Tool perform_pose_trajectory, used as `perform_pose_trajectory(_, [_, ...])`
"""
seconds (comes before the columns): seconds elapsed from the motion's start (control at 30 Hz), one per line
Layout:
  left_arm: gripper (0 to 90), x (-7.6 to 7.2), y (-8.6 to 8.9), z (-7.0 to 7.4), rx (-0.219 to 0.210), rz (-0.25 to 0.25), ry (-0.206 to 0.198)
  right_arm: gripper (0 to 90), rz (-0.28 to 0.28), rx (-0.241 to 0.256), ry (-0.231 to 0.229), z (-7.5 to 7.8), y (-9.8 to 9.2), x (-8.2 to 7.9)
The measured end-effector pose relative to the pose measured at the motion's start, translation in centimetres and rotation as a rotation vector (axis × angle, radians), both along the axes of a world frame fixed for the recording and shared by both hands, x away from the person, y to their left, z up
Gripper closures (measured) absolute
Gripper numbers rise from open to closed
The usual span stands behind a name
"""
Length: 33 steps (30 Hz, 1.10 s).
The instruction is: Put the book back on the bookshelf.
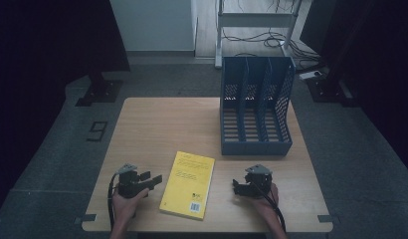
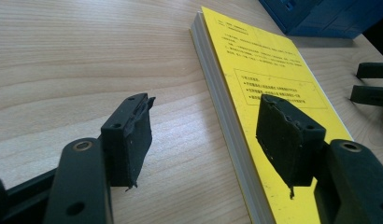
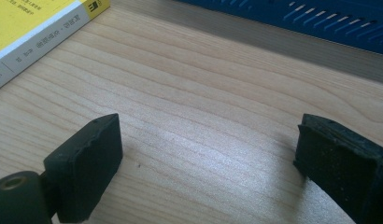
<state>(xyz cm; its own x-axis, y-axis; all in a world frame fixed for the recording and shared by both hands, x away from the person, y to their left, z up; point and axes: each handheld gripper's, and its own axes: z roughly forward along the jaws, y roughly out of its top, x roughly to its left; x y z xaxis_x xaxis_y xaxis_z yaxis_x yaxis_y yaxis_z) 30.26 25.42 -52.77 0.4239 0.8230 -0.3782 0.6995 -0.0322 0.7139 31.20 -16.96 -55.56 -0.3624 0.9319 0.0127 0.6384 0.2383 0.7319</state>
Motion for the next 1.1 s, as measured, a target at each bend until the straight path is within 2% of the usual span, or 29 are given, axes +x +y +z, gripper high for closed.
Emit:
perform_pose_trajectory(0.27, [35.2,0.1,0.0,-0.1,0.007,0.010,-0.002,10.7,-0.025,0.014,-0.004,0.1,-0.2,-0.2])
perform_pose_trajectory(0.43, [35.0,0.1,-0.5,-0.3,0.028,0.001,0.000,11.7,-0.030,0.009,-0.005,0.1,-0.1,-0.2])
perform_pose_trajectory(0.53, [35.0,0.1,-0.5,-0.3,0.023,-0.001,0.002,12.6,-0.031,0.013,-0.004,0.1,-0.2,-0.2])
perform_pose_trajectory(0.7, [35.0,0.1,-0.4,-0.1,0.018,0.001,-0.004,14.0,-0.037,0.062,0.007,0.3,-0.6,0.0])
perform_pose_trajectory(0.77, [35.3,0.0,-0.4,0.0,0.001,0.000,-0.008,15.2,-0.044,0.087,0.005,0.4,-0.6,0.0])
perform_pose_trajectory(0.8, [35.2,0.1,-0.4,0.1,-0.055,-0.011,-0.003,15.5,-0.045,0.085,0.000,0.5,-0.6,0.0])
perform_pose_trajectory(0.83, [35.3,0.1,-0.5,0.1,-0.065,-0.013,-0.002,15.9,-0.050,0.087,-0.005,0.5,-0.5,-0.1])
perform_pose_trajectory(1.0, [35.3,0.0,-1.0,0.2,-0.058,-0.029,-0.007,16.8,-0.044,0.102,-0.032,0.9,-0.2,-0.3])
perform_pose_trajectory(1.1, [35.3,-0.1,-1.5,0.2,-0.057,-0.043,-0.008,18.3,-0.021,0.124,-0.067,1.4,0.4,-0.5])
